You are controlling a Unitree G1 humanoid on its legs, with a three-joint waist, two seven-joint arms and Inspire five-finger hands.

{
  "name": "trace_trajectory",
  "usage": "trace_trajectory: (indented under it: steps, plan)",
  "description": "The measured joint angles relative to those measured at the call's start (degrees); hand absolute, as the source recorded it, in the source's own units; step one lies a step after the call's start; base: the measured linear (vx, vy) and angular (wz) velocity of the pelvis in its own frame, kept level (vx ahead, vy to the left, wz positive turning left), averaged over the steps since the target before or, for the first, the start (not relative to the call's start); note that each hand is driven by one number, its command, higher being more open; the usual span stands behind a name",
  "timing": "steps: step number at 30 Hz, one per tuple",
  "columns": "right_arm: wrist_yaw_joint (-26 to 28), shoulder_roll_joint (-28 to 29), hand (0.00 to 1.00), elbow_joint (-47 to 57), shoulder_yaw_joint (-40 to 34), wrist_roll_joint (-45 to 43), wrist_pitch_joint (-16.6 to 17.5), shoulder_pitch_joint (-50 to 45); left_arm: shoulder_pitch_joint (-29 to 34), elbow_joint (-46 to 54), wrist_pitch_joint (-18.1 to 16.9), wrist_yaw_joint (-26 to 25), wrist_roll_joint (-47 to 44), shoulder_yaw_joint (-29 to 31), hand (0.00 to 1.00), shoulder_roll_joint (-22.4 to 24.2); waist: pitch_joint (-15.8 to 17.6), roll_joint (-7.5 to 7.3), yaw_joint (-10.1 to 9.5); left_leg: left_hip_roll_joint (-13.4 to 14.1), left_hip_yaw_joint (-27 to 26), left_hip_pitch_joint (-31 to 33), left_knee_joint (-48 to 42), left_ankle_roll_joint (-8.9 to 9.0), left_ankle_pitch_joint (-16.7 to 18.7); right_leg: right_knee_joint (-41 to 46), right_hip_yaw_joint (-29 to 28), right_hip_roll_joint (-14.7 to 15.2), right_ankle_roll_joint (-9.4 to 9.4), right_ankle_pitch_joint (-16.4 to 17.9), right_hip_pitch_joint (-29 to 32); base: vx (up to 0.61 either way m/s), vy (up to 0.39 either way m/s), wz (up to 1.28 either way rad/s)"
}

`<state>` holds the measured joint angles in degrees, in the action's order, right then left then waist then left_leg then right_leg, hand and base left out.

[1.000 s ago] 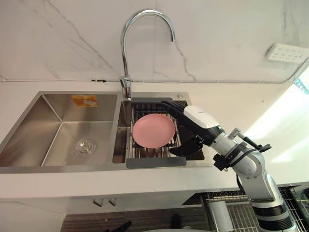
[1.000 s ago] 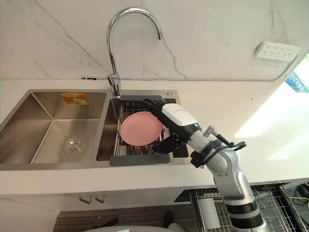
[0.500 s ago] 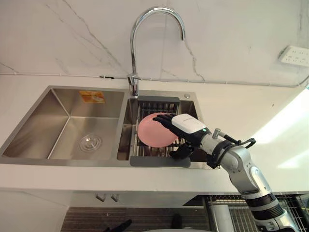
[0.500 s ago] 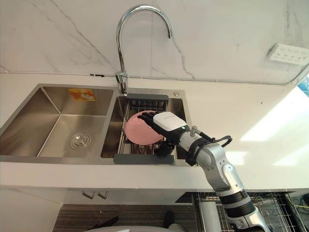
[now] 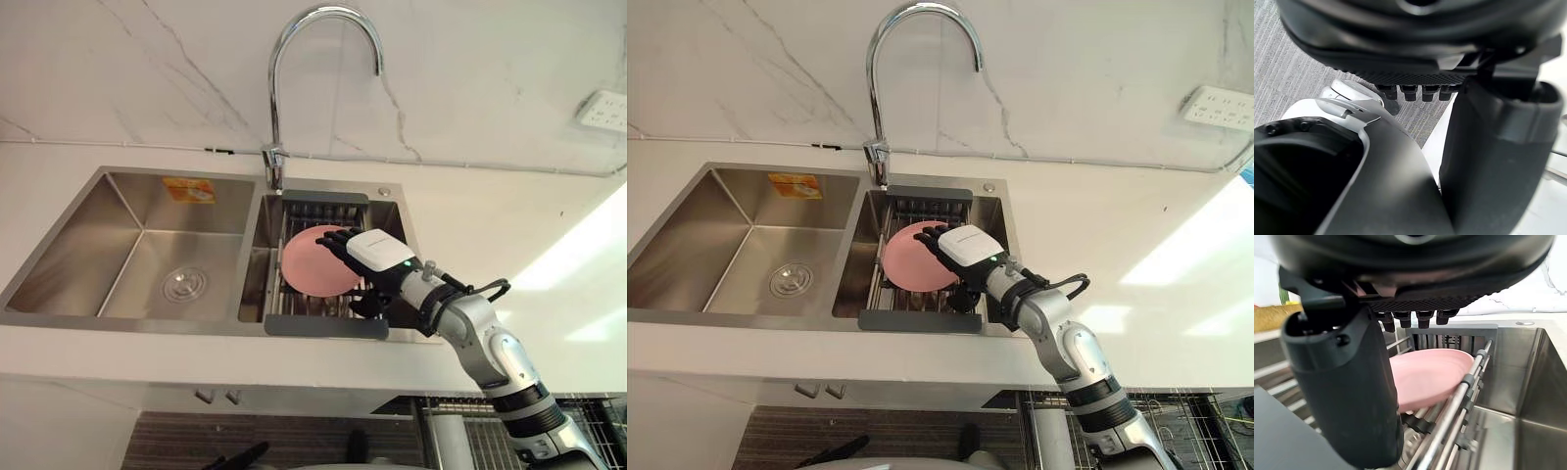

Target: Walk over to the sink, pick up the cup, carry it to the dishwasher, place the cup inside the dishwasher, then close the dishwasher door

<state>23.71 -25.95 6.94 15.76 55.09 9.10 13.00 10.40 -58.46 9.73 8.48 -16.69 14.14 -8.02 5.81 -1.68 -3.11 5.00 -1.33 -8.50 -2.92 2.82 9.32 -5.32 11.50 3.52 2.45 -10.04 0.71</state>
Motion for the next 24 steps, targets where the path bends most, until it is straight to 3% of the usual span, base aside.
trace_trajectory:
  steps: [9, 17, 24]
  plan:
    - [-6.78, 0.71, 1.00, -4.50, 3.24, 7.07, -0.38, 0.01, 0.01, 0.75, 0.14, -0.45, -0.03, -1.20, 1.00, -0.06, 0.12, 0.11, -0.50, -0.06, 0.42, 0.23, -0.19, 0.04, -0.02, 0.00, 0.49, 0.18, 0.25, 0.23, -0.03, 0.00, 0.006, 0.02]
    - [-21.18, 3.22, 1.00, -10.85, 3.78, 12.29, -6.18, 0.04, 0.28, 2.05, 0.38, -0.99, -0.11, -2.23, 1.00, -0.14, 0.35, 0.24, -0.81, -0.14, 1.57, 0.44, -0.24, 0.08, -0.01, -0.01, 1.70, 0.51, 0.25, 0.41, -0.59, -0.03, 0.000, 0.08]
    - [-30.94, 4.21, 1.00, -15.00, 5.09, 12.59, -8.88, -0.13, 0.65, 3.20, 0.19, -1.39, -0.10, -3.51, 1.00, -0.35, 0.44, 0.33, -0.79, 0.01, 2.35, 0.80, -0.31, 0.36, -0.18, -0.01, 2.53, 0.46, 0.15, 0.48, -0.71, -0.02, -0.005, 0.05]
